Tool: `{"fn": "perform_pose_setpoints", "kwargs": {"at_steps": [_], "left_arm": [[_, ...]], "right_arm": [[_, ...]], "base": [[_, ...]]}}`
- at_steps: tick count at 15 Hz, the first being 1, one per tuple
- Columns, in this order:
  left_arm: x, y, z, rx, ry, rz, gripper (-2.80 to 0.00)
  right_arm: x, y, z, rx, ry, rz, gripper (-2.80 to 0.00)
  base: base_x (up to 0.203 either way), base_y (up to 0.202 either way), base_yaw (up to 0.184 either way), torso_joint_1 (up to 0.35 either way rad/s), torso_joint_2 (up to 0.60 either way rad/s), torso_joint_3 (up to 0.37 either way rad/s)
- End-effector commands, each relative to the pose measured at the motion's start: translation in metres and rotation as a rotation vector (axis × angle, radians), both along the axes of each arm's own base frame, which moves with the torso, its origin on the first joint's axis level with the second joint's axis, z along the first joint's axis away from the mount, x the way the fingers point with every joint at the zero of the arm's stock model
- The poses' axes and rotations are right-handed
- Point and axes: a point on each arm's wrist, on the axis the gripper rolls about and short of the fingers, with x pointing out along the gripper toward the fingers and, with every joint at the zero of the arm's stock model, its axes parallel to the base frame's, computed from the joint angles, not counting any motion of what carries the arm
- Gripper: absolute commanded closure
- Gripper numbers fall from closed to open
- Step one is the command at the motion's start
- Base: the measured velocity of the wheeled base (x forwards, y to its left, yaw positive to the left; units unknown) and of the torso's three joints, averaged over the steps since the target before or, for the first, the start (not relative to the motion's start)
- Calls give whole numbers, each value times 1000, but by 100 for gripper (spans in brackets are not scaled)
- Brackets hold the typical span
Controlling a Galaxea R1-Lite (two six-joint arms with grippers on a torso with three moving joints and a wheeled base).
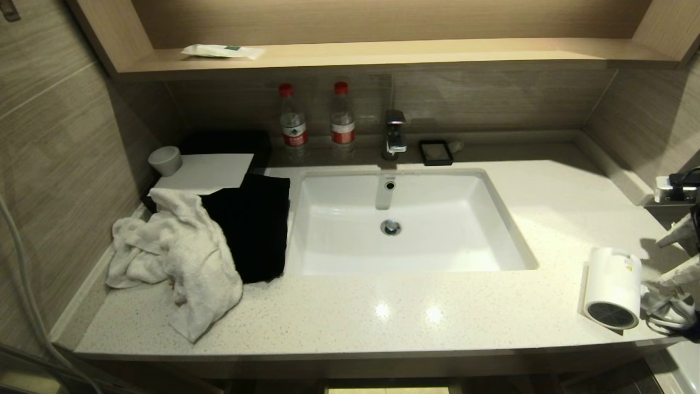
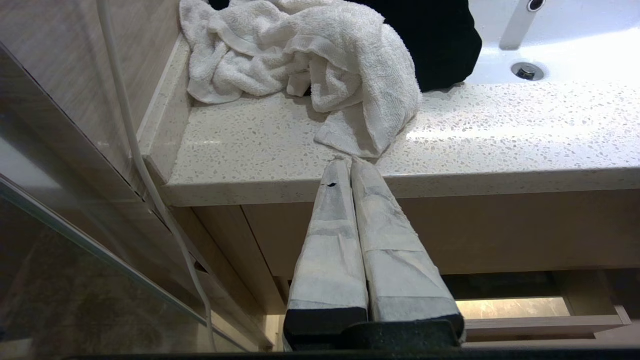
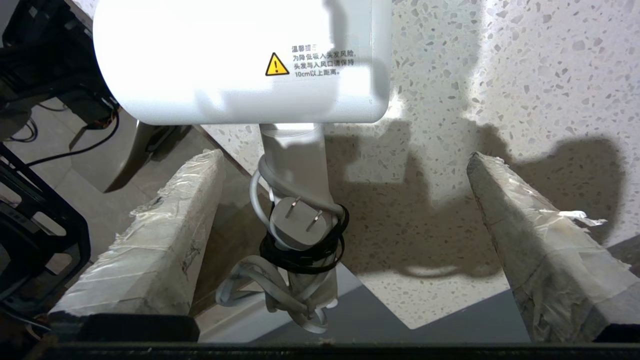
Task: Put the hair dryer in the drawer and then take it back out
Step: Pick up the hairdryer
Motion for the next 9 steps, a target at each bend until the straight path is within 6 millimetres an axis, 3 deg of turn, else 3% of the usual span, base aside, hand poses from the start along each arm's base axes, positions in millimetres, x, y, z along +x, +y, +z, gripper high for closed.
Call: {"fn": "perform_pose_setpoints", "kwargs": {"at_steps": [1,9], "left_arm": [[0,0,0,0,-1,0,0],[0,0,0,0,0,0,0]], "right_arm": [[-1,2,2,-12,-5,20,-280],[-3,2,-2,-80,19,102,-280]], "base": [[0,0,0,0,0,0],[0,0,0,0,0,0]]}}
